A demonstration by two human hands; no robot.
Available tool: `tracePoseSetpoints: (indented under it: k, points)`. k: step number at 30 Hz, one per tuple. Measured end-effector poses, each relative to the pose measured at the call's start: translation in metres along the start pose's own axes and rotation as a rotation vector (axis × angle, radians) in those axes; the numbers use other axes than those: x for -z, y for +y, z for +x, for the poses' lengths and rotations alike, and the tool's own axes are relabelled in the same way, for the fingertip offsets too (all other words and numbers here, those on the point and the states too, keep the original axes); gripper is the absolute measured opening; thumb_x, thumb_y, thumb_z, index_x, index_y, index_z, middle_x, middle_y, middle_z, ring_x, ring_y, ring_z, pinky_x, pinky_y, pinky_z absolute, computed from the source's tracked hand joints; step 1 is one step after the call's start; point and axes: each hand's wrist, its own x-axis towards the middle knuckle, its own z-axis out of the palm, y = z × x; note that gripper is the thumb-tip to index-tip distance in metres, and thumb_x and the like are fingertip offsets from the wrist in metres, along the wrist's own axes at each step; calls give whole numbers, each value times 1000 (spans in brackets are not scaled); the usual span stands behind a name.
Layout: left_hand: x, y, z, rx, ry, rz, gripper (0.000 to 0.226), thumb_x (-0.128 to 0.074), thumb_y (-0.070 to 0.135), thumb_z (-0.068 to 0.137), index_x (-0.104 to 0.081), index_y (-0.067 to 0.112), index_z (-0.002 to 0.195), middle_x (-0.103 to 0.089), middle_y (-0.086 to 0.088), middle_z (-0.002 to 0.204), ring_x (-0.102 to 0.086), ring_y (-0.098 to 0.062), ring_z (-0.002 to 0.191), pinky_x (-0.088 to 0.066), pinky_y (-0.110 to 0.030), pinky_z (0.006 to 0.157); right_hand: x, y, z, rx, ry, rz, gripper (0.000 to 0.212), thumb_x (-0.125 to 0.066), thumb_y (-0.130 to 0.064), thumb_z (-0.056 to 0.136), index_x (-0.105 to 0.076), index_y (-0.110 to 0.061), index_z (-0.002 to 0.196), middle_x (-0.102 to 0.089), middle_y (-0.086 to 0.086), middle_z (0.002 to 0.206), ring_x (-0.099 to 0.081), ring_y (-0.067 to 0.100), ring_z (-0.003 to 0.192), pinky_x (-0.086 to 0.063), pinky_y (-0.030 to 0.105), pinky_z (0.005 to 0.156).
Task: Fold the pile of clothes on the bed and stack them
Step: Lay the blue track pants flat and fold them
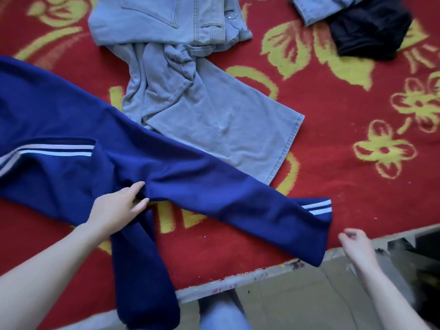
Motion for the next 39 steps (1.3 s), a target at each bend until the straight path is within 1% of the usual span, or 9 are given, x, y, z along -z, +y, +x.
tracePoseSetpoints:
  k: [5, 9, 13, 15, 18, 22, 28, 36, 39]
  points:
    - [-3, -3, 1, -7, -17, 30, 50, -39, 50, 94, -34, 32, 141, -67, 5, 104, -62, -19, 97, -37, -28, 63, -20, -58, 6, 162, -49, 53, 61, -61, -33, 88, -39, -5, 138, -42, 21, 138, -40, 35, 127, -32, 42, 104]
    - [-1, -2, -3, -1, -4, 27, 51, -40, 48, 94, -34, 31, 141, -67, 3, 101, -62, -20, 96, -37, -28, 63, -21, -68, 12, 148, -17, -44, 66, -67, -25, 84, -36, -10, 140, -44, 20, 137, -42, 37, 125, -35, 41, 99]
    - [0, -5, -10, 17, 11, 10, 51, -41, 47, 94, -34, 30, 141, -67, 1, 97, -62, -22, 95, -35, -28, 63, -7, -67, 16, 205, -83, -249, 17, -65, -24, 84, -62, -12, 95, -63, 19, 111, -56, 35, 98, -41, 37, 78]
    - [-2, -8, -13, 26, 14, -2, 50, -41, 47, 94, -35, 29, 141, -67, 1, 96, -62, -22, 95, -35, -28, 63, 4, -70, 20, 265, -46, -320, 23, -59, -30, 88, -56, -12, 76, -65, 21, 98, -55, 35, 86, -37, 35, 68]
    - [-5, -11, -17, 42, 36, -17, 49, -41, 46, 94, -37, 29, 140, -68, 0, 95, -62, -22, 93, -35, -29, 62, 21, -84, 28, 304, 165, -213, 31, -55, -36, 91, -60, -6, 92, -61, 26, 106, -55, 40, 99, -40, 40, 78]
    - [-7, -15, -19, 62, 68, -60, 48, -43, 44, 94, -40, 27, 139, -69, -2, 92, -63, -26, 90, -36, -30, 62, 25, -106, 39, 210, 310, 347, 45, -57, -33, 90, -51, -3, 123, -57, 20, 121, -54, 30, 108, -37, 37, 96]
    - [-6, -12, -21, 58, 68, -106, 45, -43, 43, 94, -43, 26, 136, -70, 0, 96, -63, -25, 93, -41, -32, 66, -9, -90, 28, 346, -53, -106, 78, -68, -17, 82, -25, -10, 146, -33, 24, 143, -36, 36, 131, -28, 39, 108]
    - [13, 3, -34, 21, 162, -375, 45, -40, 46, 83, -66, 17, 107, -67, 2, 68, -61, -26, 73, -37, -31, 64, -20, -74, 28, 189, 133, 20, 48, -49, -6, 84, -49, -10, 131, -58, 23, 122, -51, 39, 113, -38, 40, 95]
    - [20, 8, -37, 48, 170, -511, 38, -45, 42, 86, -67, 13, 98, -60, 9, 60, -59, -23, 68, -38, -32, 65, -34, -83, -16, 411, 232, -13, 41, -47, -6, 86, -53, -4, 127, -58, 25, 111, -51, 40, 106, -38, 41, 92]
